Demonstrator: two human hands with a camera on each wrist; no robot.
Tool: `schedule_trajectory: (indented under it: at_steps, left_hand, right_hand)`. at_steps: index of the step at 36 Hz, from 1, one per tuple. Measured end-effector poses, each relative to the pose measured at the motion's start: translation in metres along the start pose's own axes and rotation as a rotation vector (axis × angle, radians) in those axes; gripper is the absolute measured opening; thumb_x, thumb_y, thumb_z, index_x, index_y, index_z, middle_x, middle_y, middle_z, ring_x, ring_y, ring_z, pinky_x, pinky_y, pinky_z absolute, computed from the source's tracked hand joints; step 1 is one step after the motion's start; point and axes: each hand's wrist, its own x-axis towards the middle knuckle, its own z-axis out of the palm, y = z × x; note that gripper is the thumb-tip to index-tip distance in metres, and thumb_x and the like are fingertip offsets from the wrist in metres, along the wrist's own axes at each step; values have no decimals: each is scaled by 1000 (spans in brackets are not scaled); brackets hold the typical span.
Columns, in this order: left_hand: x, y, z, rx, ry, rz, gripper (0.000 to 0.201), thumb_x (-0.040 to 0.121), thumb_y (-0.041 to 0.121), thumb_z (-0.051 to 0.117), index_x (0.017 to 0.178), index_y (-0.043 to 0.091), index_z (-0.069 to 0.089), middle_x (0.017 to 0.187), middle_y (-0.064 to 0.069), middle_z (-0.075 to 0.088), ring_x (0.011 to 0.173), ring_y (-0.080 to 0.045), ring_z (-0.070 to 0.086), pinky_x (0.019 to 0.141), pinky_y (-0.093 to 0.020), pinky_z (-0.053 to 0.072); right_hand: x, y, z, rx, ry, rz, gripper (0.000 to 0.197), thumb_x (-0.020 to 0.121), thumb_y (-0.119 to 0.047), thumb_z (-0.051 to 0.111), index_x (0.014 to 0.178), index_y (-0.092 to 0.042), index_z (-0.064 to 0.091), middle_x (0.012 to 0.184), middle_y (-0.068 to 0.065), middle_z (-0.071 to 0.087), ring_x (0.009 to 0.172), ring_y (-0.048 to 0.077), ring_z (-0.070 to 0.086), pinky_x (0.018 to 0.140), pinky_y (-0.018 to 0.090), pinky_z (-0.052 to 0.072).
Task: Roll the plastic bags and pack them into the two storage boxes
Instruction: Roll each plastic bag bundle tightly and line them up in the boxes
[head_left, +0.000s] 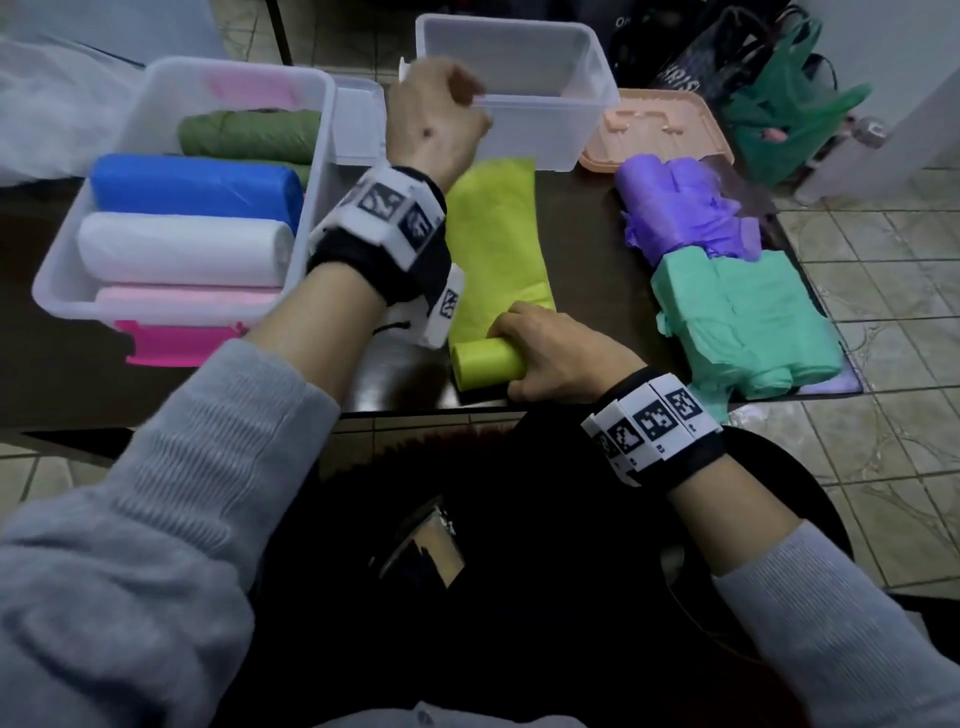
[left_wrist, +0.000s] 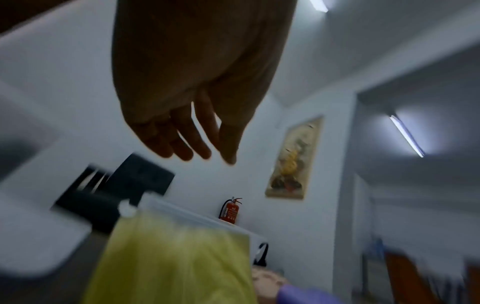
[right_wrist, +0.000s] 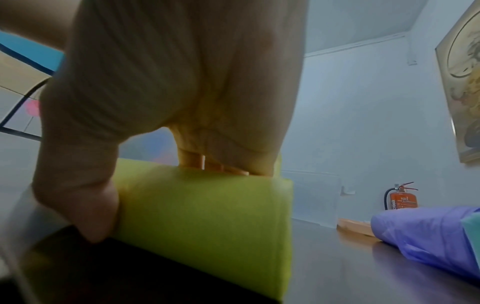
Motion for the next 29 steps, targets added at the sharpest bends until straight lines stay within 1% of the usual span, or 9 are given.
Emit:
schedule_trajectory:
  at_steps: [3, 5, 7, 10, 13, 16, 21, 25, 29]
  left_hand:
    - [-15, -10, 9, 337, -266, 48, 27, 88, 15, 64, 114, 13, 66, 117, -5, 66, 106, -19, 62, 93, -30, 49]
    - [-28, -21, 20, 531, -511, 11, 39, 89, 27, 64, 124, 9, 60, 126, -10, 61, 113, -25, 59, 93, -32, 45]
    - [-38, -34, 32, 646, -708, -25, 55, 93, 39, 56, 140, 14, 43, 144, -10, 45, 129, -26, 45, 102, -36, 37]
    - [-46, -53, 46, 717, -858, 7, 63, 96, 46, 43, 151, 25, 19, 159, -9, 9, 146, -27, 11, 114, -46, 21]
    - [-47, -64, 49, 710, -902, 62, 63, 98, 44, 38, 152, 27, 9, 158, -11, -11, 146, -28, -9, 116, -51, 9]
    - [-44, -71, 47, 692, -908, 97, 62, 99, 42, 37, 151, 29, 6, 158, -7, -14, 146, -25, -11, 116, -49, 5]
    - [-41, -78, 45, 689, -915, 126, 62, 99, 43, 39, 151, 32, 7, 158, -3, -12, 146, -22, -11, 116, -47, 5]
    - [-40, -80, 44, 673, -911, 125, 63, 98, 44, 41, 151, 32, 9, 159, -2, -12, 146, -21, -10, 118, -48, 6]
    - [-38, -81, 43, 641, -894, 121, 66, 96, 44, 45, 151, 31, 11, 159, -2, -7, 146, -21, -6, 118, -47, 8]
  right_hand:
    - [1, -1, 0, -16, 17, -12, 58, 73, -28, 69, 127, -13, 52, 114, 7, 45, 110, 27, 46, 94, 41, 41]
    - [1, 0, 0, -60, 23, -16, 59, 73, -30, 68, 127, -14, 52, 113, 7, 46, 113, 26, 44, 95, 41, 40]
    - [1, 0, 1, -95, 14, -16, 58, 74, -31, 66, 127, -15, 50, 114, 7, 48, 114, 26, 44, 93, 40, 38]
    - [1, 1, 2, -106, -17, -19, 57, 75, -26, 66, 127, -13, 48, 120, 8, 49, 115, 27, 45, 92, 39, 38]
    - [2, 2, 2, -20, -18, -19, 62, 72, -20, 68, 128, -13, 44, 124, 10, 52, 113, 30, 49, 91, 40, 42]
    - [2, 2, 2, 93, 19, -23, 60, 70, -15, 69, 123, -11, 41, 115, 10, 58, 100, 31, 54, 81, 39, 44]
    - [3, -2, 4, 171, 58, -55, 52, 70, -12, 70, 118, -12, 49, 113, 7, 60, 98, 24, 55, 74, 31, 41]
    - [4, -1, 8, 228, 78, -55, 52, 68, -13, 72, 117, -13, 54, 111, 6, 62, 99, 23, 57, 80, 35, 46]
    - [5, 2, 10, 224, 85, -54, 57, 69, -19, 78, 121, -16, 57, 118, 10, 55, 109, 25, 51, 88, 30, 40]
